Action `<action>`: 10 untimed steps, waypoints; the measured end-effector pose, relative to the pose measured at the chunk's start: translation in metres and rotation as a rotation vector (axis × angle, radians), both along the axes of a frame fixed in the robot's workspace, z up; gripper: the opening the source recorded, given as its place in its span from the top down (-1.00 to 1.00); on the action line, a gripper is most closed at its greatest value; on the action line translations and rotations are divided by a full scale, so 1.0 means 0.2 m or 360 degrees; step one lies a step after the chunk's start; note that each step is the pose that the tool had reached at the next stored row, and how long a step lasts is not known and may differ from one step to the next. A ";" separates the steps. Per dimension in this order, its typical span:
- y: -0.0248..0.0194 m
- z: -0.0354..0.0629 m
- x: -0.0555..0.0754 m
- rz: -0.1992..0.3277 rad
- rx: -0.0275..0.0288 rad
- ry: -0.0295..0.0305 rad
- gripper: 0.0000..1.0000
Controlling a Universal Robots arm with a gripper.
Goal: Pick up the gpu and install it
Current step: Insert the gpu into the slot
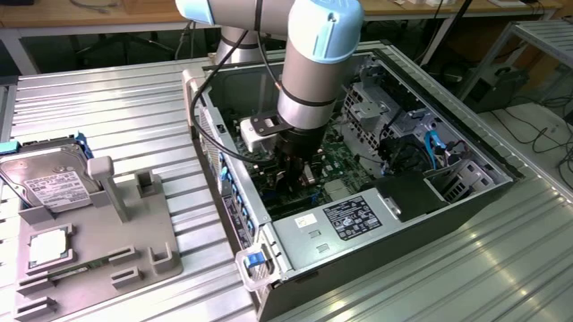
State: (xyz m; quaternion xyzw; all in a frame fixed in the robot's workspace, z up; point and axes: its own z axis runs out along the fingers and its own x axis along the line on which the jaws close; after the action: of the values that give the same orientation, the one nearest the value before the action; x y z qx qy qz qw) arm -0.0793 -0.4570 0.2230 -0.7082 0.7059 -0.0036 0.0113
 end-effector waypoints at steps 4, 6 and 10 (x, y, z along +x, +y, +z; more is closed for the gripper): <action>0.000 0.079 0.00 0.0000 -0.00005 -0.00028 0.15; 0.002 0.132 0.00 0.0000 0.00001 -0.00065 0.15; 0.009 0.236 0.00 0.0000 0.00000 -0.00130 0.15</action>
State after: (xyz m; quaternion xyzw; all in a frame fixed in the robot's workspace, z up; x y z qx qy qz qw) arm -0.0793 -0.4553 0.2702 -0.7082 0.7059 -0.0065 0.0142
